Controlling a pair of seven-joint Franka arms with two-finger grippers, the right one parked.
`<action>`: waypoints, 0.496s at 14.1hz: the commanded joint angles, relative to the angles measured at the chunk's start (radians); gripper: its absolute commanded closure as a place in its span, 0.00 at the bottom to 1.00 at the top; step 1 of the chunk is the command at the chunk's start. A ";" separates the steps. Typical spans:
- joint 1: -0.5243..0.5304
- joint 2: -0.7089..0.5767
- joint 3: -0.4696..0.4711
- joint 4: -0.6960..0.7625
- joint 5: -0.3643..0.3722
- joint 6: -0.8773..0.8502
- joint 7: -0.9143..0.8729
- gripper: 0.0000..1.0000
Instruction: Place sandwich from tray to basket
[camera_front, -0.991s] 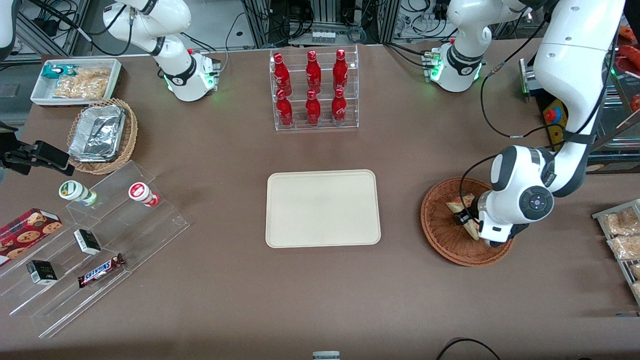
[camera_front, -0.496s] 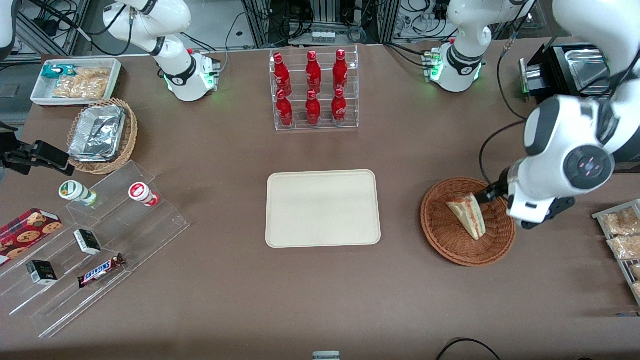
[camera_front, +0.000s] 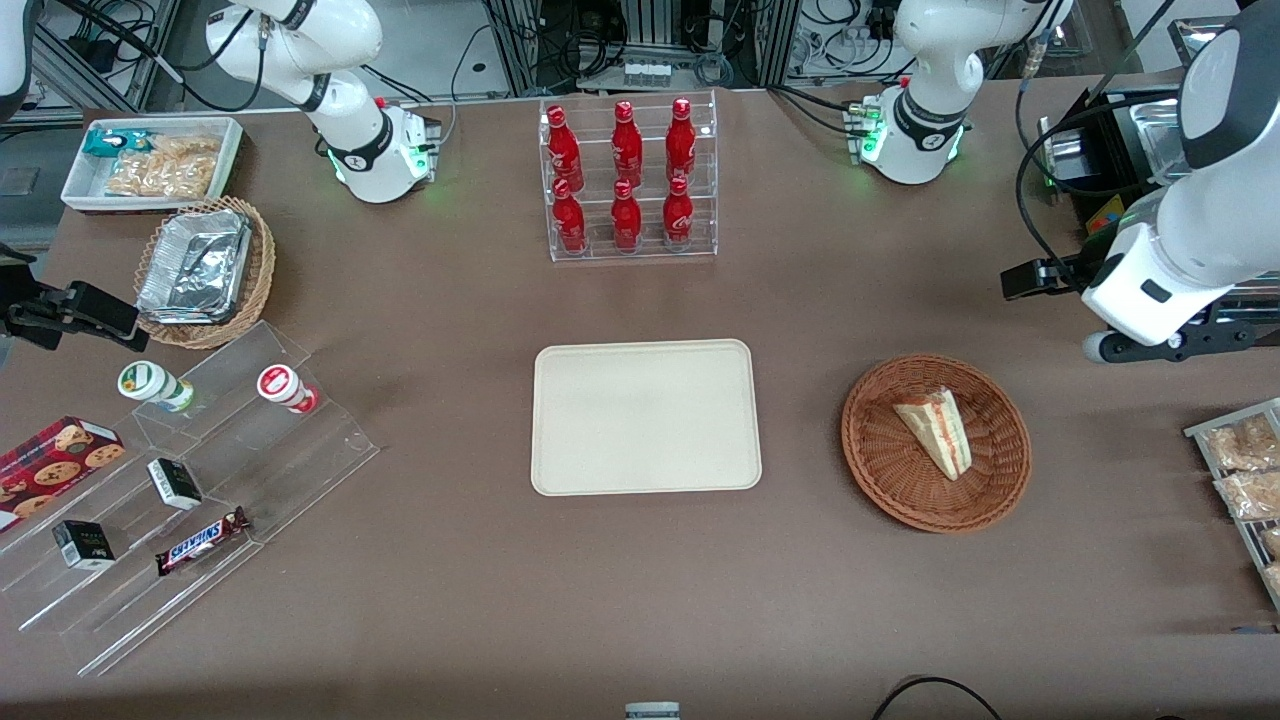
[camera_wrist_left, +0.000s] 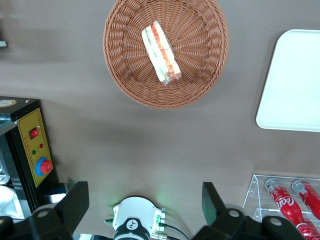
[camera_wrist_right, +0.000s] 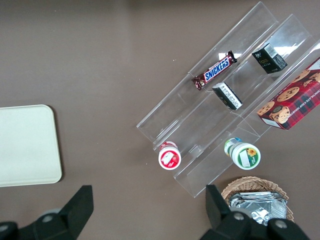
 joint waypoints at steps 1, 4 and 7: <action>0.004 -0.011 -0.003 0.014 0.001 -0.047 0.016 0.00; 0.006 -0.084 -0.004 -0.075 0.000 -0.016 0.000 0.00; 0.001 -0.207 -0.007 -0.234 -0.002 0.098 -0.003 0.00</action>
